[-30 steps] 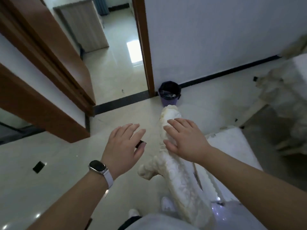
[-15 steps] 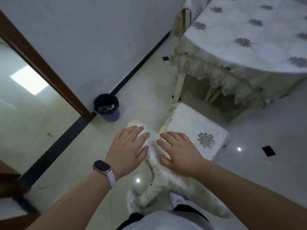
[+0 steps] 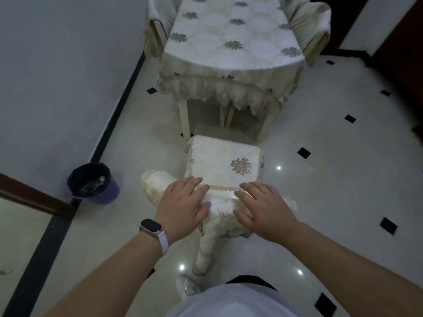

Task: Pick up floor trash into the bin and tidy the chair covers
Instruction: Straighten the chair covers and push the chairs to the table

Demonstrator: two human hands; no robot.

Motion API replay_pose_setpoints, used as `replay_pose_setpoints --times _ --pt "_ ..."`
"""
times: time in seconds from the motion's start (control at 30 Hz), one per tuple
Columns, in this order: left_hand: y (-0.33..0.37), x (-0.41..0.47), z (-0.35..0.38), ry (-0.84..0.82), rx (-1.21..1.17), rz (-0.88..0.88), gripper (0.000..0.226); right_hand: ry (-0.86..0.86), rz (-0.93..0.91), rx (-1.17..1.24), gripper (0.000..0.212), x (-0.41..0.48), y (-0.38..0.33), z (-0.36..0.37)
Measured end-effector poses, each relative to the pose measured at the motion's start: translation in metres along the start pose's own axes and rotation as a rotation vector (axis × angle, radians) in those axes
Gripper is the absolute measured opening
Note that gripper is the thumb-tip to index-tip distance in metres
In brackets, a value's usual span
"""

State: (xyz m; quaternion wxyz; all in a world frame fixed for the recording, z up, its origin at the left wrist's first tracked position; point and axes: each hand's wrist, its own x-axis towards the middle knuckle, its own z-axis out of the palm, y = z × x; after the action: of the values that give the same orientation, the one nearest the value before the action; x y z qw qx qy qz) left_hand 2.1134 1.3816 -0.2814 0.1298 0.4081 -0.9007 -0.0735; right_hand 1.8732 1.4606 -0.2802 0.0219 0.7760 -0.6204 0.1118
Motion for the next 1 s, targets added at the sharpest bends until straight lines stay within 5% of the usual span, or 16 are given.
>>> replay_pose_setpoints --times 0.6,1.0 --pt "0.024 -0.030 0.008 -0.115 0.059 -0.141 0.066 -0.022 0.201 0.204 0.055 -0.063 0.001 0.013" --pt "-0.008 -0.016 0.020 0.013 0.088 -0.025 0.075 0.093 0.195 0.094 0.058 -0.034 0.000 0.044"
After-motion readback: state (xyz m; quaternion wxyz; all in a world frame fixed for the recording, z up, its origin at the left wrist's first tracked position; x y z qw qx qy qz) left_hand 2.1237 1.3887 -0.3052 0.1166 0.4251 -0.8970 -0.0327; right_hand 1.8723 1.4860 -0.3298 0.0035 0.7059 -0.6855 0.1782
